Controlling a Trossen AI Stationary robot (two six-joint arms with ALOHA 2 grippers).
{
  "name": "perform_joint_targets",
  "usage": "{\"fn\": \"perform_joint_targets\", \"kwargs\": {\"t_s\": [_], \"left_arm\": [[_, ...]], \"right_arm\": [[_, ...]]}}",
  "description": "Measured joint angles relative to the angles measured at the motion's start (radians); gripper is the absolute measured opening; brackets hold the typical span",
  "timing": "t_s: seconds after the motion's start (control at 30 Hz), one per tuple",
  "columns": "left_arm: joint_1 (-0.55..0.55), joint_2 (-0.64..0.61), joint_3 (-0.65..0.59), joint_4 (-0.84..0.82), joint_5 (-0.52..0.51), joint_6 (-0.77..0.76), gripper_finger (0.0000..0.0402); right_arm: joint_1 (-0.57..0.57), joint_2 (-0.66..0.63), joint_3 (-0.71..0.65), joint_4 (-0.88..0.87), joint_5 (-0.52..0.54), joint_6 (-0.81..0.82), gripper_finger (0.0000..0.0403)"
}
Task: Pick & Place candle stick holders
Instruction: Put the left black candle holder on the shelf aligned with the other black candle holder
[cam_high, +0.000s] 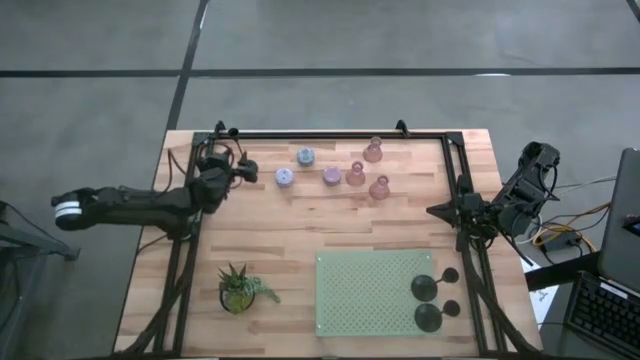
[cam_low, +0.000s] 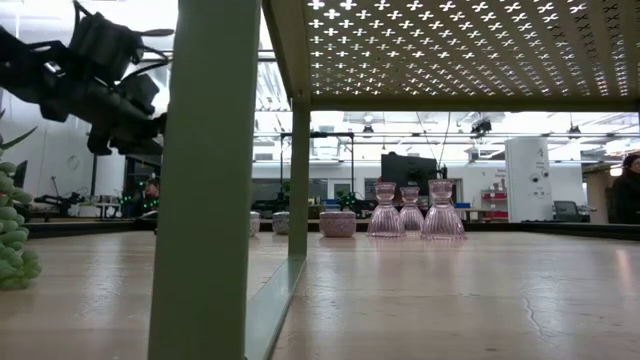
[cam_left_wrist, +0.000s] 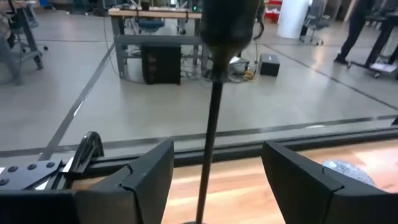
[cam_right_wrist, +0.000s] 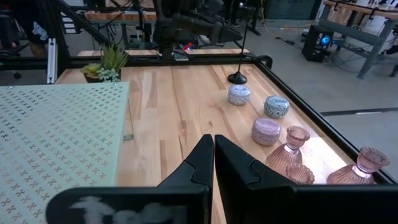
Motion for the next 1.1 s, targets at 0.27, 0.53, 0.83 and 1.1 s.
{"fn": "perform_joint_targets", "kwargs": {"t_s": [0.27, 0.53, 0.83, 1.1], "left_arm": [[0.073, 0.032, 0.026, 0.003, 0.09, 0.014, 0.0203], [0.106, 0.038, 0.034, 0.005, 0.094, -0.004, 0.0139], [0.112, 0.039, 0.037, 0.014, 0.124, 0.007, 0.005], [0.112, 0.037, 0.037, 0.031, 0.178, 0.053, 0.002]], "right_arm": [[0.0, 0.0, 0.0, 0.0, 0.0, 0.0, 0.0008], [0.0, 0.0, 0.0, 0.0, 0.0, 0.0, 0.0008], [0.0, 0.0, -0.001, 0.0, -0.001, 0.0, 0.0008], [0.0, 0.0, -0.001, 0.0, -0.002, 0.0, 0.0008]]}}
